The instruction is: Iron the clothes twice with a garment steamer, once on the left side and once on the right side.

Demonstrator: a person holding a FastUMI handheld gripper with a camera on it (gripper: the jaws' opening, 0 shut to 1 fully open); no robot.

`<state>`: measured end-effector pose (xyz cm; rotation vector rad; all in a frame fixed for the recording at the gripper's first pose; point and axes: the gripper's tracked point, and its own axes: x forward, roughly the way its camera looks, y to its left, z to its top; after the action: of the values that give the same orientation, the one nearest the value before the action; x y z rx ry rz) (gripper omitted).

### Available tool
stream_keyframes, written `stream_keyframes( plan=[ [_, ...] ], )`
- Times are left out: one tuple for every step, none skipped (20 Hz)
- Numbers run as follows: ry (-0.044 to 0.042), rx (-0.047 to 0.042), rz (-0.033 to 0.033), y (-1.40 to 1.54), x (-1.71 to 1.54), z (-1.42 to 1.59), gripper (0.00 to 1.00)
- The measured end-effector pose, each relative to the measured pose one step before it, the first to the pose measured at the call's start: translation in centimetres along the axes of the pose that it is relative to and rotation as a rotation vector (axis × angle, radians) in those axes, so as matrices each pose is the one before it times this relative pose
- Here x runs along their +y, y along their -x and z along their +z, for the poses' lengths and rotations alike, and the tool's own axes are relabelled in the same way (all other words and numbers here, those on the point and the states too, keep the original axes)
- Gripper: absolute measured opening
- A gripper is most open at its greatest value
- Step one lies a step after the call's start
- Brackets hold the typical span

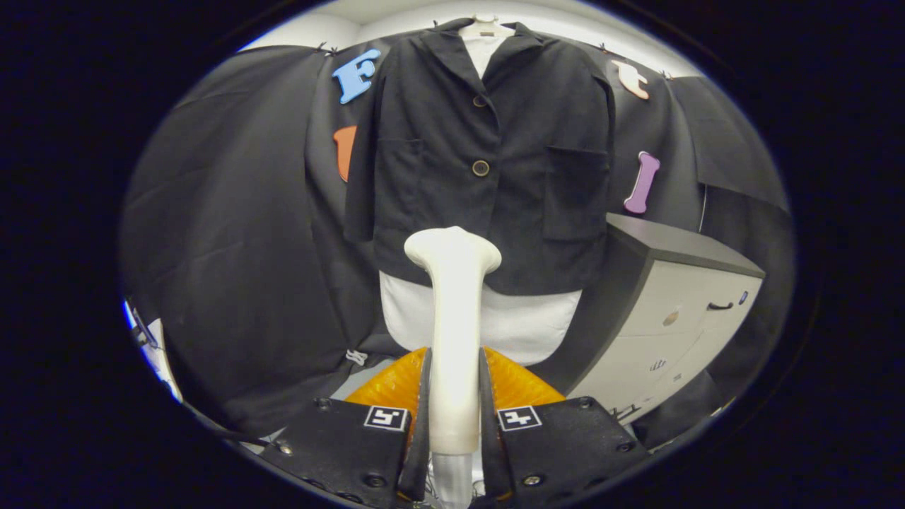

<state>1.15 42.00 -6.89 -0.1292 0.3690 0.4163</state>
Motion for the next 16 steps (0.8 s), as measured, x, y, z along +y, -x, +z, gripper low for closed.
stream_keyframes(
  plan=[
    [-0.00773, 0.00491, 0.00288, 0.721, -0.474, -0.489, 0.33],
    [0.00023, 0.00224, -0.00061, 1.149, -0.697, -0.378, 0.33],
    [0.00042, 0.00073, 0.00076, 1.251, -0.898, -0.288, 0.33],
    [-0.00859, 0.00121, 0.00301, 0.994, -0.875, -0.405, 0.33],
    [-0.01060, 0.00115, 0.00184, 1.056, -1.024, -0.301, 0.33],
    [-0.00787, 0.00061, -0.00571, 1.103, -1.236, -0.124, 0.33],
    [-0.00332, -0.00273, -0.00941, 1.165, -1.359, -0.050, 0.33],
    [0.00669, -0.00194, -0.01245, 1.070, -1.531, -0.123, 0.33],
    [-0.00250, 0.00272, -0.01334, 1.080, -1.807, -0.315, 0.33],
    [-0.00785, 0.00720, -0.00863, 0.821, -1.460, -0.351, 0.33],
    [-0.00734, 0.00675, -0.01207, 0.929, -1.719, -0.379, 0.33],
    [-0.00631, 0.00488, -0.01518, 0.878, -1.745, -0.280, 0.33],
    [-0.00781, 0.00325, -0.01398, 0.972, -1.836, -0.095, 0.33],
    [-0.00636, 0.00359, -0.00860, 0.868, -1.471, -0.030, 0.33],
    [-0.00608, 0.00447, -0.00443, 0.796, -1.497, -0.155, 0.33],
    [0.00021, 0.00201, -0.00323, 0.848, -1.424, -0.021, 0.33]
  ],
)
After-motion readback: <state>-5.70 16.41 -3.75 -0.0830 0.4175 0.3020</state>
